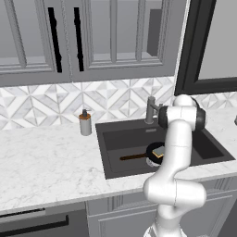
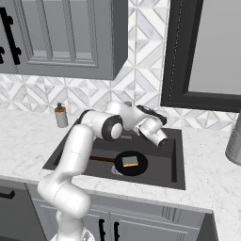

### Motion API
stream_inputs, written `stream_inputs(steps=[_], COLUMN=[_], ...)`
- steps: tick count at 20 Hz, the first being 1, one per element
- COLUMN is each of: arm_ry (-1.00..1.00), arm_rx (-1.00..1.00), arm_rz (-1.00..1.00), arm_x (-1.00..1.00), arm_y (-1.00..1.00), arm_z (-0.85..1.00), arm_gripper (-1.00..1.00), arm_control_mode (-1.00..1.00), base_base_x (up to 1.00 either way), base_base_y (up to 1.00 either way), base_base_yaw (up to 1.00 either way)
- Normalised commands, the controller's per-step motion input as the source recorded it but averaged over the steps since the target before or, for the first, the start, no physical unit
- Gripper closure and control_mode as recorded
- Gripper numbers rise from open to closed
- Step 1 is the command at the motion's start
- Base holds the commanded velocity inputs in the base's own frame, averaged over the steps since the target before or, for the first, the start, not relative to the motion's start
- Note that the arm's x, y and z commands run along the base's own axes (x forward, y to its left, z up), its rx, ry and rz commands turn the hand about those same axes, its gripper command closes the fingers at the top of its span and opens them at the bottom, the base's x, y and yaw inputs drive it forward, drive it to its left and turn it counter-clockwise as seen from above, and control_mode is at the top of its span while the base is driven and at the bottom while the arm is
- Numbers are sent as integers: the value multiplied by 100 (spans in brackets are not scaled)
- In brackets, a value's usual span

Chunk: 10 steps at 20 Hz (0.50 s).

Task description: Pick the pan and sponge and place them into the sink. Then turn on the water.

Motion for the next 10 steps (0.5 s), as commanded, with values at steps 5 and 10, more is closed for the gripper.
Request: stream_inputs(steps=[5, 10], arm_ry=[-1, 0], arm_rx=[5, 11], arm_rz=[0, 0], arm_x=[22, 25], arm_y=[0, 0], arm_z=[3, 17], arm_gripper=[-100, -100], arm_control_mode=[-100, -100], base_base_x=[0, 0], base_base_y=[0, 0], base_base_yaw=[0, 0])
